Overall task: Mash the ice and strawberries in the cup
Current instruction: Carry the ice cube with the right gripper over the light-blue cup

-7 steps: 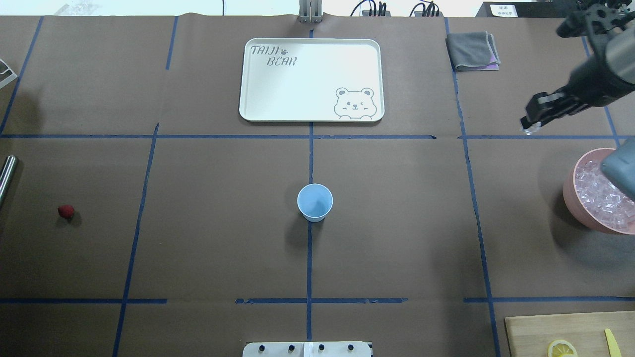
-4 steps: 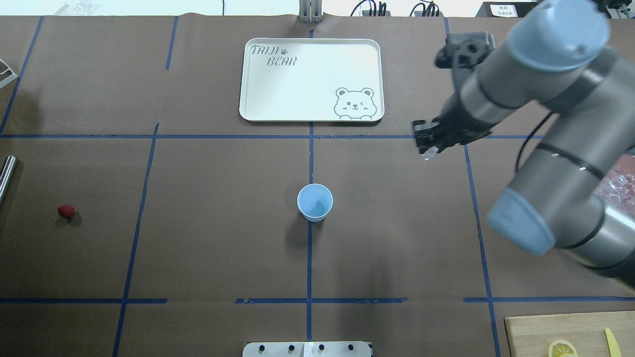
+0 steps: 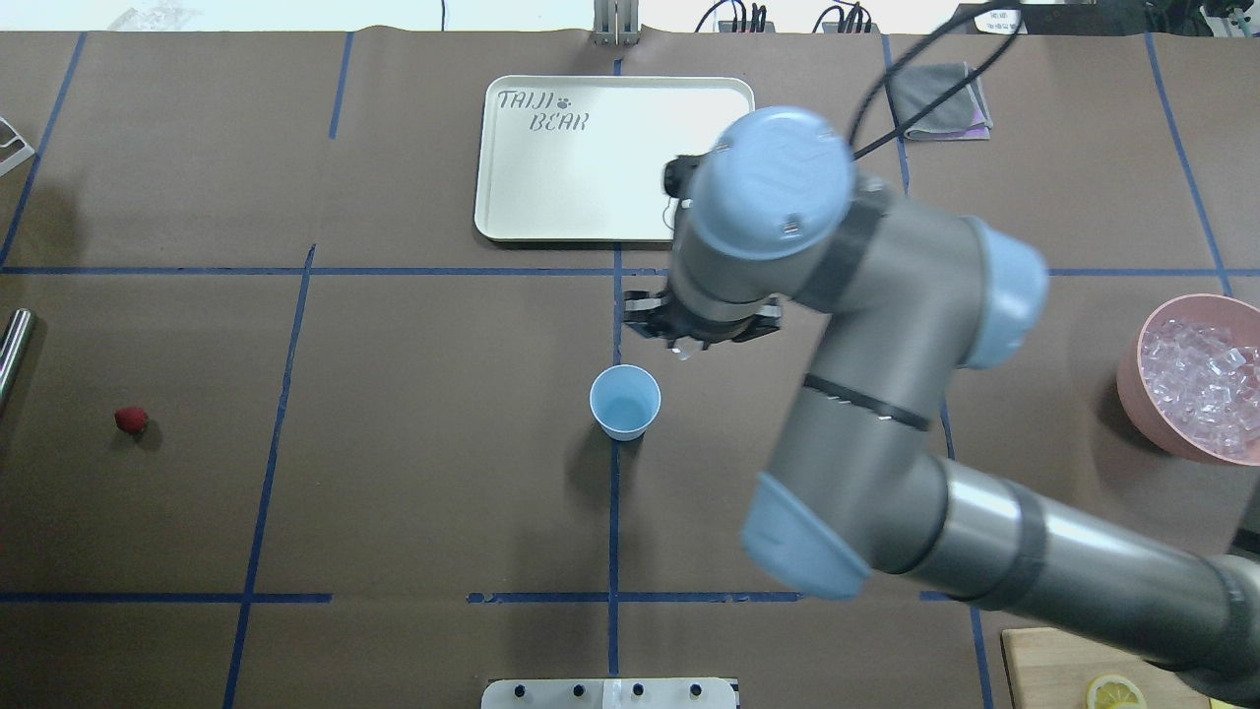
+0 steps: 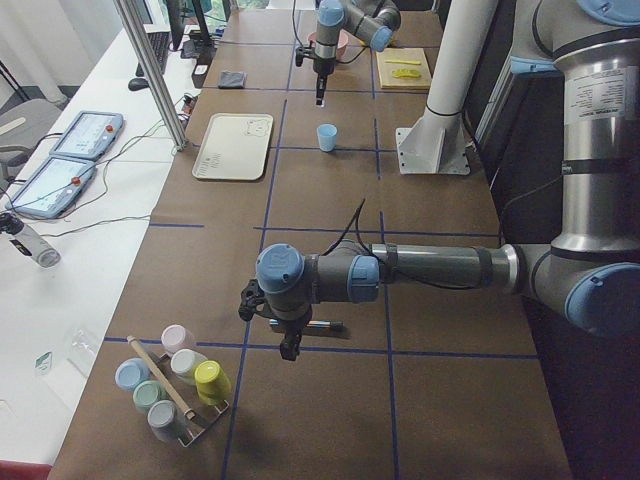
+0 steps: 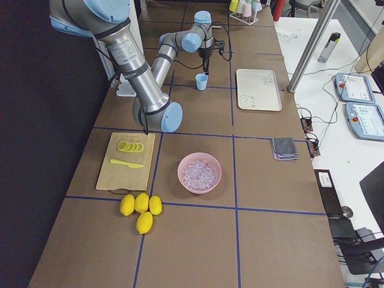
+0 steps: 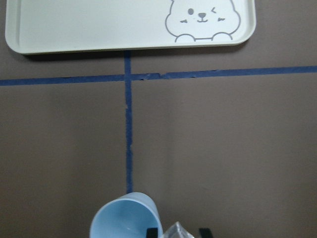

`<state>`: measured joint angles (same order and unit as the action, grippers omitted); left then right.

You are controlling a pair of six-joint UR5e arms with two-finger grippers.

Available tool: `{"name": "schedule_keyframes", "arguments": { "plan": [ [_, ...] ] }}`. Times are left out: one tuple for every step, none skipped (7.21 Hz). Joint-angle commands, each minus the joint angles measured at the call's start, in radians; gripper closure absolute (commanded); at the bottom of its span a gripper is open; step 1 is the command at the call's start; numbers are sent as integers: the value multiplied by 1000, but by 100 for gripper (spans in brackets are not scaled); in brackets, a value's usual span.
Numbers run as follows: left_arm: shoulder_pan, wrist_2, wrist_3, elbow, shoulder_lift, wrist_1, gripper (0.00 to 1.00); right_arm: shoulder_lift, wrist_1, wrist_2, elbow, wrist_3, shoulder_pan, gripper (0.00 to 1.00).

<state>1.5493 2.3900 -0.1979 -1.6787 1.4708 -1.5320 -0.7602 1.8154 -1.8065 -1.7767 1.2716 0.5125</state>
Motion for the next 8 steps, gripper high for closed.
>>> {"name": "schedule_keyframes", "arguments": {
  "plan": [
    [0, 0, 0, 1, 0, 1, 0, 55, -4, 56, 95, 43, -67, 100],
    [0, 0, 0, 2, 0, 1, 0, 48, -4, 62, 103, 43, -77, 100],
    [0, 0, 0, 1, 0, 1, 0, 42, -4, 62, 103, 42, -81, 99],
    [0, 0, 0, 1, 0, 1, 0, 38, -5, 61, 103, 26, -83, 84],
    [0, 0, 0, 2, 0, 1, 0, 19, -24, 64, 102, 3, -83, 6],
    [0, 0, 0, 1, -1, 0, 0, 15, -53, 61, 103, -1, -83, 0],
    [1, 0, 0, 1, 0, 0, 0, 15, -53, 61, 103, -1, -83, 0],
    [0, 0, 0, 1, 0, 0, 0, 18, -53, 61, 102, -1, -83, 0]
  ]
}}
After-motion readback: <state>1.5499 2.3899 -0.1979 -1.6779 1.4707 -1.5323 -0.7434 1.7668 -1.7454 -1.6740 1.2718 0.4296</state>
